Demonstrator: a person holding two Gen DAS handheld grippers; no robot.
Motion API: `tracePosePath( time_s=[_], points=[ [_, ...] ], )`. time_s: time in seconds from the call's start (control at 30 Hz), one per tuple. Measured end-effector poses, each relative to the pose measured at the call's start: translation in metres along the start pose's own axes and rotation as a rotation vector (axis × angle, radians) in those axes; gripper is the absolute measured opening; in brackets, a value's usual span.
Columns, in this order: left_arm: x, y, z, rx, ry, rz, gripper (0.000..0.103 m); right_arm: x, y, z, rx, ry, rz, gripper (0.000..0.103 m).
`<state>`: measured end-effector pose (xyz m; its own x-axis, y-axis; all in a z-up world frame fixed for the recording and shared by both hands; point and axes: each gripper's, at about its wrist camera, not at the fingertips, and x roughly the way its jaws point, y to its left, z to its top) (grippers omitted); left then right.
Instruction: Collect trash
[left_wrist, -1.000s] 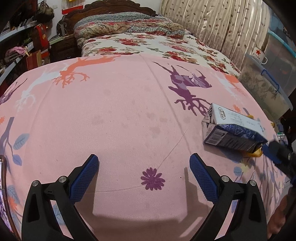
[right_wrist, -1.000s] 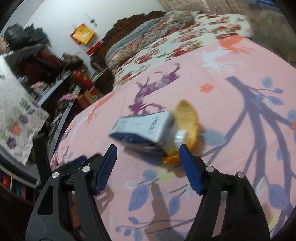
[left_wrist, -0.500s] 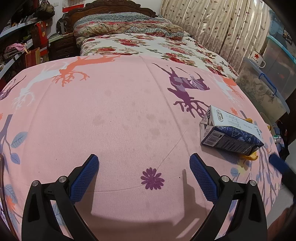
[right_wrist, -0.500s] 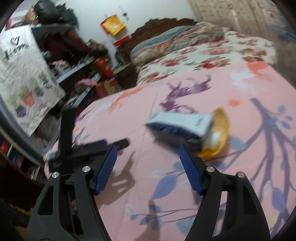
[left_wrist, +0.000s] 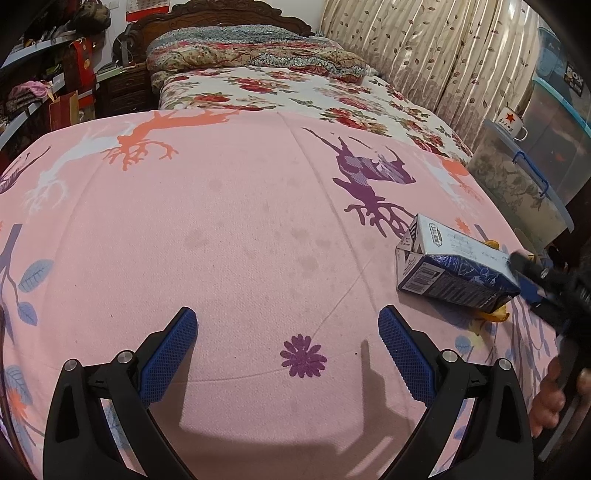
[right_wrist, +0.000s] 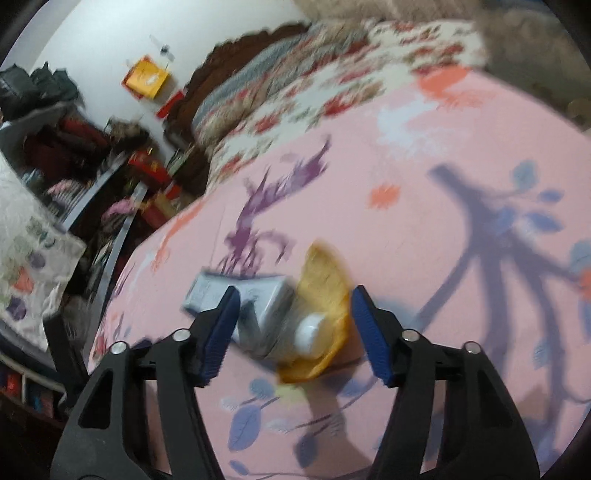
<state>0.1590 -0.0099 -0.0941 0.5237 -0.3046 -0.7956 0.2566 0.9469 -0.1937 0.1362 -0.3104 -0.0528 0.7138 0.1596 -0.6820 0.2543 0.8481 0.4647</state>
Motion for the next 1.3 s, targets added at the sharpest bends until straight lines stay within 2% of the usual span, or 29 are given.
tracePosePath(
  time_s=[0.07, 0.23, 0.3, 0.43, 0.57, 0.77, 0.87, 0.93, 1.0, 1.03, 1.07, 1.13, 1.2, 1.23, 1.3],
  points=[
    [-0.001, 0.001, 0.000, -0.007, -0.002, -0.009, 0.094, 0.001, 0.018, -0.012, -0.067, 0.018, 0.018, 0.063],
    [-0.002, 0.004, 0.001, -0.023, -0.005, -0.030, 0.094, 0.006, 0.067, -0.049, -0.225, 0.166, 0.238, 0.064],
    [-0.003, 0.005, 0.001, -0.029, -0.006, -0.040, 0.094, 0.002, 0.079, -0.059, -0.275, 0.184, 0.265, 0.064],
    [-0.004, 0.008, 0.001, -0.040, -0.009, -0.060, 0.094, -0.010, 0.080, -0.063, -0.309, 0.138, 0.227, 0.064],
    [-0.004, 0.010, 0.002, -0.049, -0.011, -0.076, 0.094, -0.025, 0.062, -0.048, -0.260, 0.060, 0.191, 0.064],
    [-0.005, 0.009, 0.002, -0.042, -0.002, -0.115, 0.094, -0.019, 0.023, 0.009, -0.107, -0.044, 0.072, 0.064],
    [-0.005, 0.010, 0.001, -0.040, 0.008, -0.116, 0.094, 0.004, 0.011, 0.031, -0.038, -0.020, 0.061, 0.063],
    [-0.008, 0.012, 0.002, -0.049, 0.020, -0.120, 0.094, 0.025, 0.015, 0.033, -0.017, 0.045, 0.070, 0.061],
    [-0.016, 0.017, 0.003, -0.064, 0.010, -0.134, 0.094, 0.040, 0.030, 0.021, -0.025, 0.132, 0.151, 0.061],
    [-0.021, 0.019, 0.005, -0.069, 0.000, -0.132, 0.094, 0.040, 0.045, 0.012, -0.059, 0.156, 0.219, 0.061],
    [-0.027, 0.022, 0.007, -0.073, -0.016, -0.127, 0.094, 0.039, 0.059, 0.003, -0.088, 0.197, 0.337, 0.061],
    [-0.035, 0.026, 0.011, -0.084, -0.038, -0.115, 0.094, 0.029, 0.075, -0.009, -0.125, 0.220, 0.462, 0.061],
    [-0.037, 0.026, 0.015, -0.092, -0.040, -0.105, 0.094, 0.019, 0.080, -0.013, -0.171, 0.186, 0.444, 0.061],
    [-0.036, 0.025, 0.015, -0.091, -0.036, -0.103, 0.094, 0.013, 0.078, -0.015, -0.196, 0.156, 0.401, 0.061],
    [-0.031, 0.017, 0.015, -0.072, -0.017, -0.095, 0.094, 0.009, 0.072, -0.017, -0.187, 0.145, 0.381, 0.061]
  ],
)
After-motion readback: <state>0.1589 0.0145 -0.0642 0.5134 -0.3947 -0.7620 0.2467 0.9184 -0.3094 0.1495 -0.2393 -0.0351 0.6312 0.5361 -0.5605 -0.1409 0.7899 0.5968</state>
